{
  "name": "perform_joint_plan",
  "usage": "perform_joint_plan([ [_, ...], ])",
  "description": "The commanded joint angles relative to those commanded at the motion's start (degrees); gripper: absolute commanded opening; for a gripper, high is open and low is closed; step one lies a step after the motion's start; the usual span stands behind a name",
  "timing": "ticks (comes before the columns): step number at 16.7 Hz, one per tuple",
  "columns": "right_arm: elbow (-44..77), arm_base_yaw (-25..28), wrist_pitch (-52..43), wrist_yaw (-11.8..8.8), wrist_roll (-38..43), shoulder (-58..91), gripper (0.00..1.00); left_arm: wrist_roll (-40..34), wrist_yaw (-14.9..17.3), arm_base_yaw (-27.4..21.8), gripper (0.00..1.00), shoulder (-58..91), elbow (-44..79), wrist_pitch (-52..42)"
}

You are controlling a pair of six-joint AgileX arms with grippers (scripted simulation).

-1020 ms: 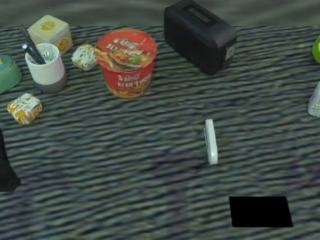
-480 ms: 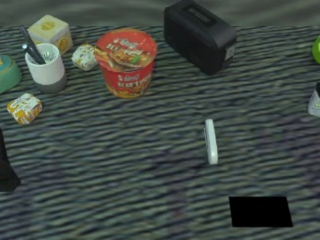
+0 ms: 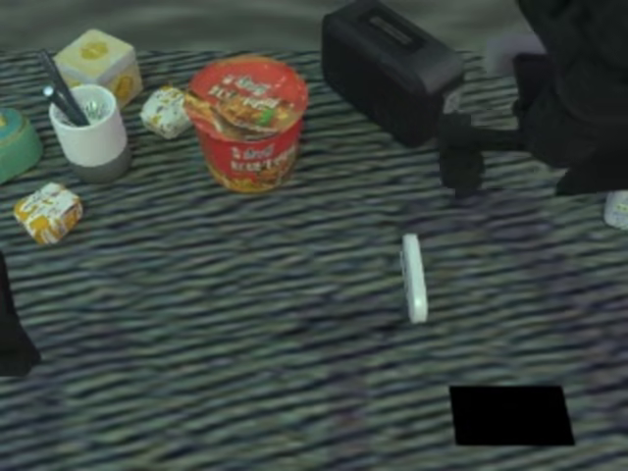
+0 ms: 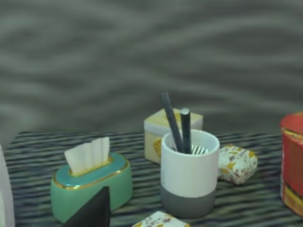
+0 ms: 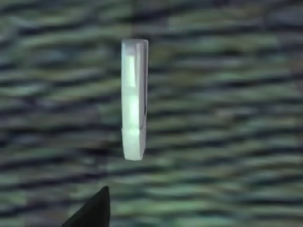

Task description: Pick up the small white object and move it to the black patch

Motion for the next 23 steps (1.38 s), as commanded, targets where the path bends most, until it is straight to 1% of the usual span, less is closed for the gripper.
perform_joint_plan([
  [4, 15.05, 4.09, -9.29, -0.05, 3.73, 16.5, 1.0, 0.0, 0.0, 0.0, 1.0, 0.0, 0.0, 0.0],
  [7, 22.42, 5.99, -13.33, -0.08, 5.49, 24.09, 1.0, 0.0, 0.0, 0.0, 1.0, 0.0, 0.0, 0.0],
  [9, 24.66, 6.57, -14.52, -0.09, 6.02, 26.18, 1.0, 0.0, 0.0, 0.0, 1.0, 0.0, 0.0, 0.0],
  [13, 24.94, 6.65, -14.67, -0.09, 6.09, 26.43, 1.0, 0.0, 0.0, 0.0, 1.0, 0.0, 0.0, 0.0],
  [17, 22.82, 6.47, -12.26, -0.09, 5.94, 26.94, 1.0, 0.0, 0.0, 0.0, 1.0, 0.0, 0.0, 0.0],
  [23, 13.03, 6.71, 2.46, -0.04, 6.21, 31.15, 1.0, 0.0, 0.0, 0.0, 1.0, 0.0, 0.0, 0.0],
])
